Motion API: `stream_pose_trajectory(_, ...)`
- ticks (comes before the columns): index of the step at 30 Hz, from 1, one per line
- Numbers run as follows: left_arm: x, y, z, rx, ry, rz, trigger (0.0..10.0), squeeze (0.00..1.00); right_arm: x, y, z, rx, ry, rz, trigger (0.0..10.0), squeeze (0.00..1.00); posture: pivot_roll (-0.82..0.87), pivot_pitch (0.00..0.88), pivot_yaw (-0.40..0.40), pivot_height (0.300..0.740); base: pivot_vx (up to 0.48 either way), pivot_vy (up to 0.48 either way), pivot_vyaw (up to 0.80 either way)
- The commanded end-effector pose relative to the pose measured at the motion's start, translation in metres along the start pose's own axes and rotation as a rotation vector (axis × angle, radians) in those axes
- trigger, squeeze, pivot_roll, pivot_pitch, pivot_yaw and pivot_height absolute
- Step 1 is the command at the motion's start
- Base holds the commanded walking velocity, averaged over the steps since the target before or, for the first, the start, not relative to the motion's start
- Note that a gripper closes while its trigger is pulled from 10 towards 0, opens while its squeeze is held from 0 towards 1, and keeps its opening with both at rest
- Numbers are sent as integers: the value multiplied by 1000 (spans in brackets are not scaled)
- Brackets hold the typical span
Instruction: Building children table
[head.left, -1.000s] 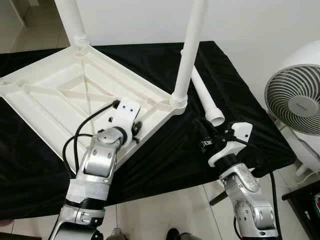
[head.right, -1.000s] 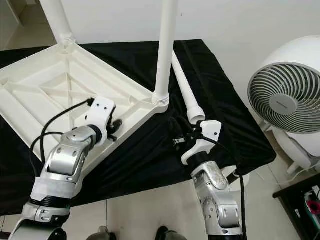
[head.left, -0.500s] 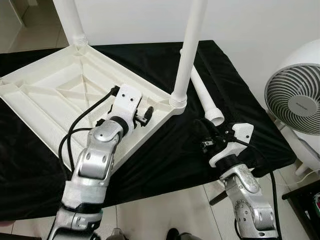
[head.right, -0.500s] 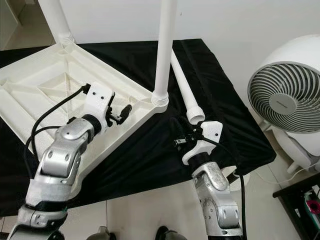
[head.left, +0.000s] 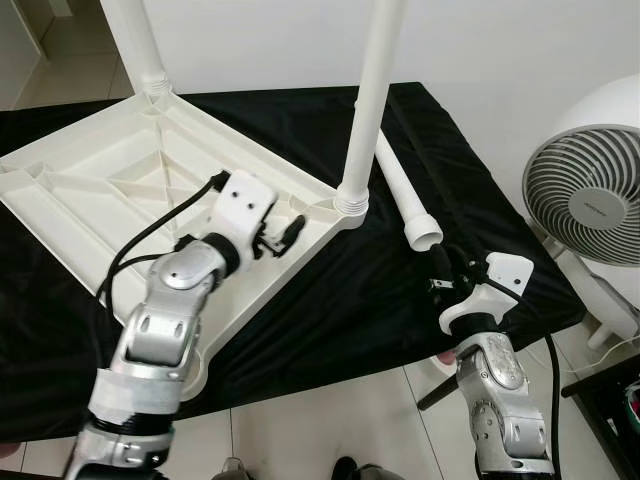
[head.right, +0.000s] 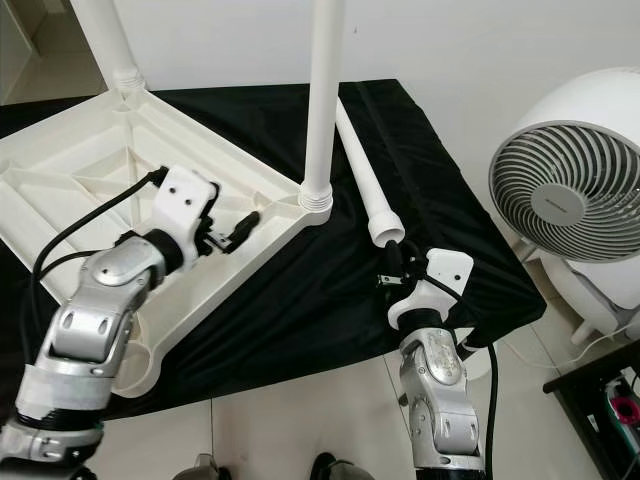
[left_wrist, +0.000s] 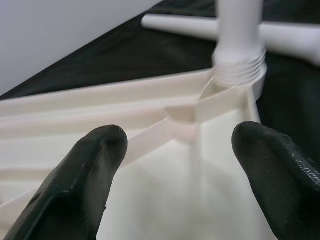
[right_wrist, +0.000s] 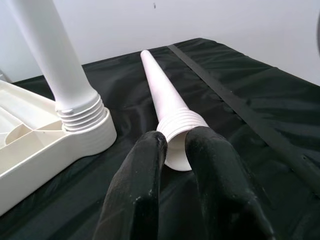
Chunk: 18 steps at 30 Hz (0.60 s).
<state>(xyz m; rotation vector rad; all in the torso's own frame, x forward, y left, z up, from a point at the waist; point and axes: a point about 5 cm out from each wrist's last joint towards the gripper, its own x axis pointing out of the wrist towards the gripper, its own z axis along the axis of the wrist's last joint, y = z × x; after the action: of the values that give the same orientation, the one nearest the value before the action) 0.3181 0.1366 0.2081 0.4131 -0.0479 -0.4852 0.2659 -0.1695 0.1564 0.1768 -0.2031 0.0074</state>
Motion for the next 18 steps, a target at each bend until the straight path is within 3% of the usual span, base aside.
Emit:
stream_pose_trajectory(1, 0, 4, -1, 24, 4, 32, 10000, 0, 0, -4, -3, -3, 7, -20, 10000, 0, 100, 98, -17, 740, 0, 0, 0)
stream_pose_trajectory(6, -10, 21, -16, 89, 67, -12, 10000, 0, 3, -5, -2, -14, -4, -26, 10000, 0, 103, 98, -20, 740, 0, 0, 0)
stream_pose_trajectory(12, -39, 37, -39, 171, 180, -157, 10000, 0, 5, -5, -1, -17, -8, -20, 10000, 0, 105, 98, -20, 740, 0, 0, 0)
stream_pose_trajectory(18, -52, 50, -45, 211, 229, -181, 10000, 0, 5, -5, -2, -15, -5, -16, 10000, 0, 112, 101, -20, 740, 0, 0, 0)
